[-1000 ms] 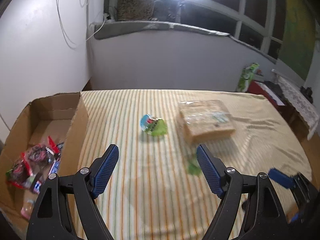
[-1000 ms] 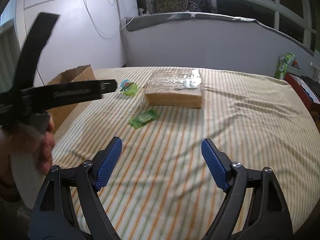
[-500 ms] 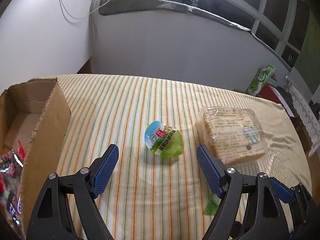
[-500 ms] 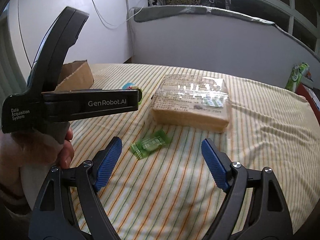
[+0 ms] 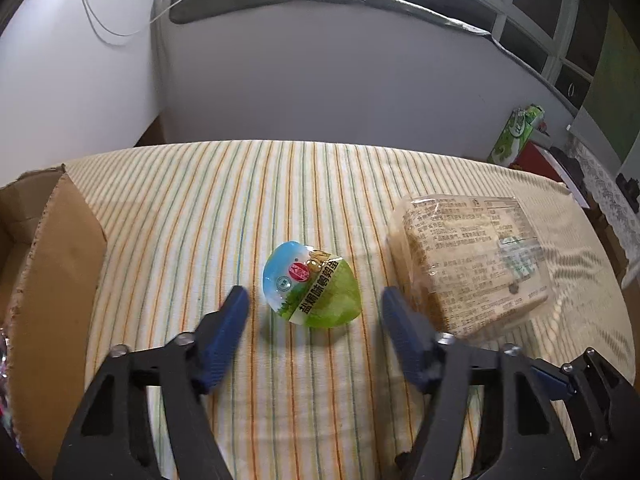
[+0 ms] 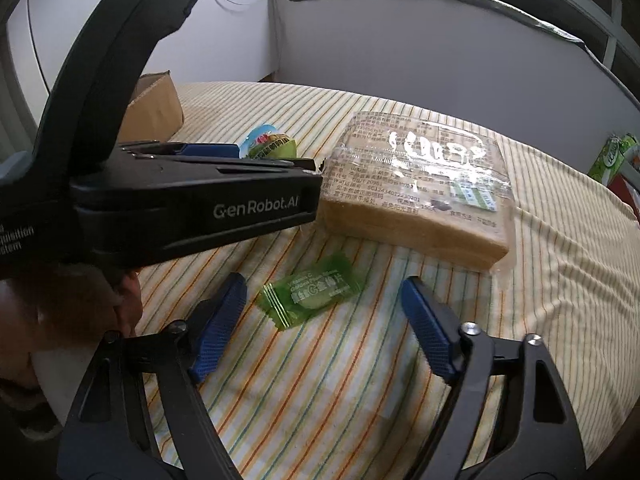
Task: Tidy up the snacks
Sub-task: 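Grasp the green-and-blue jelly cup with the left tool while the right tool grasps the green wrapped candy, then lift both held snacks and carry them toward the cardboard box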
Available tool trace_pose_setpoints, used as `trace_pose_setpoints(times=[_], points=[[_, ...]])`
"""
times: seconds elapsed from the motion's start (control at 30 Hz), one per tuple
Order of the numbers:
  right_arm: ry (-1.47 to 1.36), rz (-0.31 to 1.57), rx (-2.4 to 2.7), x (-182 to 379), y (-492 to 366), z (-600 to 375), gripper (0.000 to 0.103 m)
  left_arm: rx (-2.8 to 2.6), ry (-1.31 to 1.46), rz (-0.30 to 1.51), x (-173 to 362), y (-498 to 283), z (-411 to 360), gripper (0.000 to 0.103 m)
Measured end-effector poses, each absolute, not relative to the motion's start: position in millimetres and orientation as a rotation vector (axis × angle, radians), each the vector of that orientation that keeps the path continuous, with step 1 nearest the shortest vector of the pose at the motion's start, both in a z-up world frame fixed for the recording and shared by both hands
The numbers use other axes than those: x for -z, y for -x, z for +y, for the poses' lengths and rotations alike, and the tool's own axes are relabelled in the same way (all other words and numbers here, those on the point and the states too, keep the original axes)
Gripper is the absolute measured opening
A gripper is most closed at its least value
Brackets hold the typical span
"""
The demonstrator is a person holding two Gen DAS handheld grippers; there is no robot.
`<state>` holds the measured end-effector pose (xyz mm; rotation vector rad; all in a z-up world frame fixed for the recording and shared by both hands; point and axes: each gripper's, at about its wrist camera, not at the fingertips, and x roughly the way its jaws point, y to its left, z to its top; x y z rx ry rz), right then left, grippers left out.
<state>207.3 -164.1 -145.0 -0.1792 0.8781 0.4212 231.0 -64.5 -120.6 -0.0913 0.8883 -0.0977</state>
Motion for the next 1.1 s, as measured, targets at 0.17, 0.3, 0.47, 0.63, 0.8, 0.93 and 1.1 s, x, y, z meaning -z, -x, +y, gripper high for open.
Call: trace_pose_setpoints(times=[0.17, 0.3, 0.47, 0.63, 0.8, 0.93, 1.1], points=[[0.189, 0.871, -0.397, 145.9, -209.0, -163.6, 0.056, 0.076, 0.064, 0.882, 121.5, -230.6, -66.7, 0.049], [0.213, 0.861, -0.392, 146.0, -205.8, -159.0, 0.050, 0.072, 0.074, 0.876, 121.6, -231.5, -62.9, 0.043], [0.235, 0.852, -0.386, 147.7, -204.3, -156.5, 0.043, 0.076, 0.107, 0.868, 122.5, -231.8, -56.4, 0.035], [0.240, 0.849, -0.383, 150.7, -209.3, -148.9, 0.040, 0.089, 0.138, 0.863, 123.7, -232.1, -51.5, 0.034], [0.241, 0.848, -0.383, 150.8, -211.4, -146.9, 0.039, 0.099, 0.153, 0.861, 123.8, -231.5, -49.7, 0.034], [0.231, 0.849, -0.389, 151.6, -206.2, -152.7, 0.038, 0.103, 0.162, 0.859, 122.9, -231.6, -49.7, 0.034], [0.221, 0.850, -0.396, 150.1, -205.6, -159.3, 0.038, 0.106, 0.169, 0.859, 123.4, -231.5, -48.4, 0.034]])
